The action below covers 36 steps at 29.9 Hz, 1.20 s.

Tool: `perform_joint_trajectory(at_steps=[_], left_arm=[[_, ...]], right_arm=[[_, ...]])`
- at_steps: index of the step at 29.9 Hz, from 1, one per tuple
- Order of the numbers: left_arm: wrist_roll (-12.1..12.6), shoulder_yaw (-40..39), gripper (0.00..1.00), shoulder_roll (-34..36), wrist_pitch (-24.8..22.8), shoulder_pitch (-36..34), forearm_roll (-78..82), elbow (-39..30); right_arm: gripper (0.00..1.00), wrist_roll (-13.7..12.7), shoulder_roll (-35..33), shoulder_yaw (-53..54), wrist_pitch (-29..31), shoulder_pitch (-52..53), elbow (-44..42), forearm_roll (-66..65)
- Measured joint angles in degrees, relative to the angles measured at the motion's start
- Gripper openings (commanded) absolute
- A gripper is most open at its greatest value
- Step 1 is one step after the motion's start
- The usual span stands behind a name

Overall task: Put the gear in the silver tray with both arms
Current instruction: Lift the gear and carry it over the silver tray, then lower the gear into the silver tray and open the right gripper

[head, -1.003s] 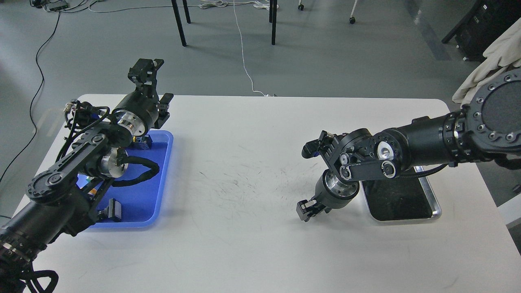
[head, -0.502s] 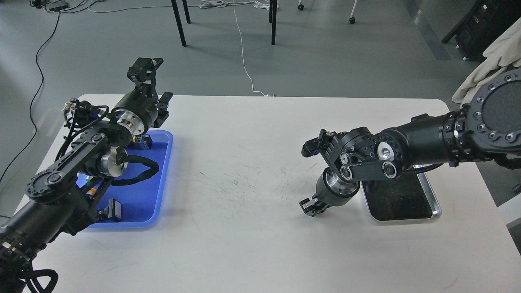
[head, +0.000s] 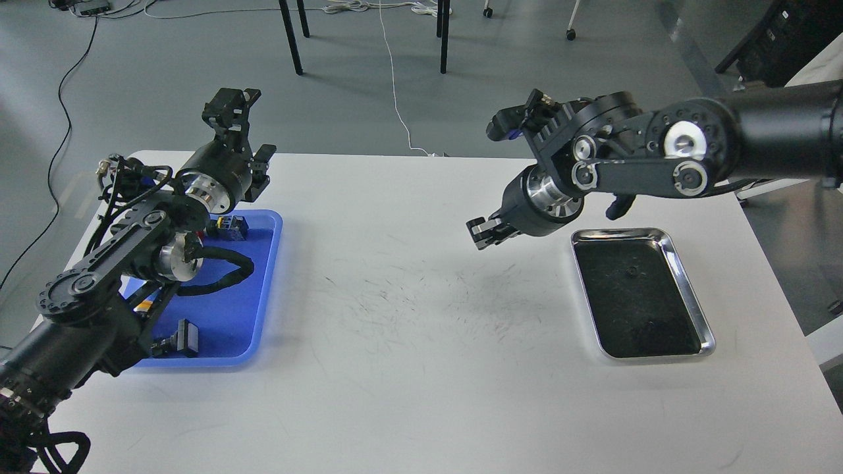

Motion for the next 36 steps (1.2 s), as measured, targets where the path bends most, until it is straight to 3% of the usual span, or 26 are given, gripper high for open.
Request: perform_joint_trajectory(at_steps=[5,8,13,28,29,31,34,35,36], left_arm=[[0.0,0.15,0.98,0.0,0.02,0.12,-0.01,0.18],[0.0,0.17,0.98,0.0,0.02,0.13,-0.04,0.21],[-0.04,0.27,0.98,-0.16,0.06,0.2,-0.05,0.22],[-0.09,0.61,0.98,-0.27,0.06,0.18,-0.02,0.23],[-0.09,0.61,0.98,-0.27,0.06,0.17,-0.02,0.23],[-0.1,0.61,0.98,-0.27,0.07,0.17,-0.02,0.23],[-0.1,0.63,0.98,-0.27,0.07,0.17,0.01,0.23],[-0.1,0.66,0.98,-0.27,0.06,0.17,0.01,0.24],[-0.1,0.68,0.98,-0.25,0.06,0.17,0.02,0.26]], right_arm=[[0.02,0.0,-8.93,0.44,-0.62,-7.85,1.03,-9.27],[0.02,0.0,-10.92,0.48,-1.97,-11.81,1.06,-11.71],[0.02,0.01,-11.4,0.51,-4.91,-16.2,0.36,-13.88],[0.05,0.01,-11.42,0.51,-5.34,-19.91,-1.69,-18.12],[0.09,0.01,-11.42,0.54,-5.35,-20.12,-1.75,-18.17],[0.3,0.02,-11.42,0.6,-5.36,-20.58,-1.8,-18.2],[0.77,0.01,-11.42,0.85,-5.36,-20.85,-1.89,-18.21],[0.86,0.02,-11.44,1.08,-5.36,-20.91,-1.89,-18.14],[0.88,0.02,-11.48,1.28,-5.36,-20.96,-1.89,-18.04]])
